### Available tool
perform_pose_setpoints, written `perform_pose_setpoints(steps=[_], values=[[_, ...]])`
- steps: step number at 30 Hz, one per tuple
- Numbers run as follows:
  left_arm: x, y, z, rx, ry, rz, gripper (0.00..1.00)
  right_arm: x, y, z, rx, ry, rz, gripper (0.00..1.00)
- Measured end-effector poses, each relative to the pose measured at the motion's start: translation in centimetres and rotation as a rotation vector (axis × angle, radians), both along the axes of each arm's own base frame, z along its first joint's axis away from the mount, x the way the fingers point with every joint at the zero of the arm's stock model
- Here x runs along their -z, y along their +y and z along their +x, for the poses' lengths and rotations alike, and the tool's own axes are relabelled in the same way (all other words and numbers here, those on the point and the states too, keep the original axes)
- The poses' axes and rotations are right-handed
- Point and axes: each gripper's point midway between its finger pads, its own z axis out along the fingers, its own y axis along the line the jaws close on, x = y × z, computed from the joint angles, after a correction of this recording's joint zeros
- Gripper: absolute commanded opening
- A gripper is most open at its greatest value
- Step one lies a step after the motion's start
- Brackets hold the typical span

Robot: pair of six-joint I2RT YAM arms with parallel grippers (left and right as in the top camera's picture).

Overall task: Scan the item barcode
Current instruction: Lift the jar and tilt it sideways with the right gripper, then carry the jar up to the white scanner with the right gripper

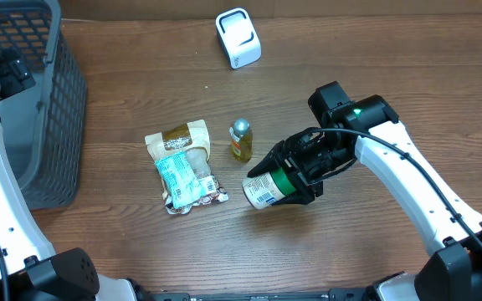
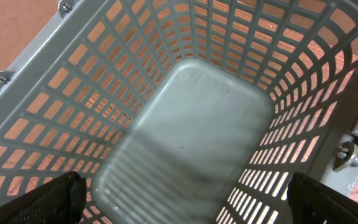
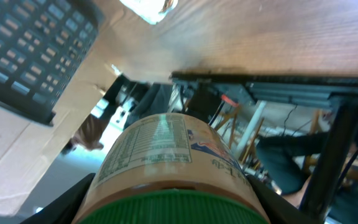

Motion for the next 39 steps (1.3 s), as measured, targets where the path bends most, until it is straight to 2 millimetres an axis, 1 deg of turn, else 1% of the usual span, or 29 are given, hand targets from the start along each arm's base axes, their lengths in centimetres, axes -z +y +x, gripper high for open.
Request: perform_pose_setpoints(steps=[3, 5, 9, 11, 13, 14, 15, 16, 19, 20, 22, 25, 26, 27, 28, 30, 31, 33, 35, 37, 39], values=[[0.0, 0.0, 0.0, 0.000, 0.000, 0.000, 1.00, 1.2, -0.6, 0.8, 0.002, -0.057, -0.068, 0.45], [0.0, 0.0, 0.0, 0.000, 0.000, 0.000, 1.00, 2.4, -1.4, 1.6, 0.005, -0.114, -0.147, 0.45], [0.0, 0.0, 0.0, 0.000, 0.000, 0.000, 1.00, 5.0, -3.9, 4.0, 0.022, -0.254, -0.355, 0.45], [0.0, 0.0, 0.0, 0.000, 0.000, 0.000, 1.00, 6.1, -5.6, 5.8, 0.039, -0.342, -0.479, 0.45], [0.0, 0.0, 0.0, 0.000, 0.000, 0.000, 1.00, 6.6, -6.9, 7.4, 0.061, -0.417, -0.569, 0.45], [0.0, 0.0, 0.0, 0.000, 0.000, 0.000, 1.00, 6.7, -7.7, 8.7, 0.079, -0.473, -0.621, 0.47], [0.0, 0.0, 0.0, 0.000, 0.000, 0.000, 0.99, 6.8, -8.1, 9.5, 0.090, -0.511, -0.648, 0.45], [0.0, 0.0, 0.0, 0.000, 0.000, 0.000, 1.00, 6.7, -8.4, 10.4, 0.091, -0.559, -0.670, 0.41], [0.0, 0.0, 0.0, 0.000, 0.000, 0.000, 1.00, 6.3, -8.7, 12.4, 0.030, -0.706, -0.690, 0.41], [0.0, 0.0, 0.0, 0.000, 0.000, 0.000, 1.00, 6.1, -8.7, 12.7, -0.014, -0.747, -0.690, 0.38], [0.0, 0.0, 0.0, 0.000, 0.000, 0.000, 1.00, 5.6, -8.7, 13.0, -0.113, -0.821, -0.684, 0.32], [0.0, 0.0, 0.0, 0.000, 0.000, 0.000, 1.00, 3.5, -8.4, 13.8, -0.186, -0.909, -0.671, 0.27], [0.0, 0.0, 0.0, 0.000, 0.000, 0.000, 0.99, 2.2, -8.2, 14.3, -0.196, -0.944, -0.666, 0.25], [0.0, 0.0, 0.0, 0.000, 0.000, 0.000, 0.99, 0.5, -8.0, 14.9, -0.197, -0.988, -0.658, 0.24], [0.0, 0.0, 0.0, 0.000, 0.000, 0.000, 1.00, -0.5, -7.8, 15.4, -0.193, -1.019, -0.651, 0.23], [0.0, 0.0, 0.0, 0.000, 0.000, 0.000, 0.99, -3.7, -7.3, 16.6, -0.170, -1.110, -0.634, 0.23], [0.0, 0.0, 0.0, 0.000, 0.000, 0.000, 1.00, -5.0, -7.0, 17.1, -0.159, -1.150, -0.626, 0.23], [0.0, 0.0, 0.0, 0.000, 0.000, 0.000, 0.99, -6.9, -6.5, 18.1, -0.141, -1.229, -0.614, 0.24], [0.0, 0.0, 0.0, 0.000, 0.000, 0.000, 0.99, -7.9, -5.7, 18.8, -0.150, -1.295, -0.599, 0.25], [0.0, 0.0, 0.0, 0.000, 0.000, 0.000, 1.00, -8.0, -5.0, 19.2, -0.169, -1.331, -0.590, 0.25], [0.0, 0.0, 0.0, 0.000, 0.000, 0.000, 0.99, -8.1, -4.2, 20.1, -0.174, -1.370, -0.580, 0.25]])
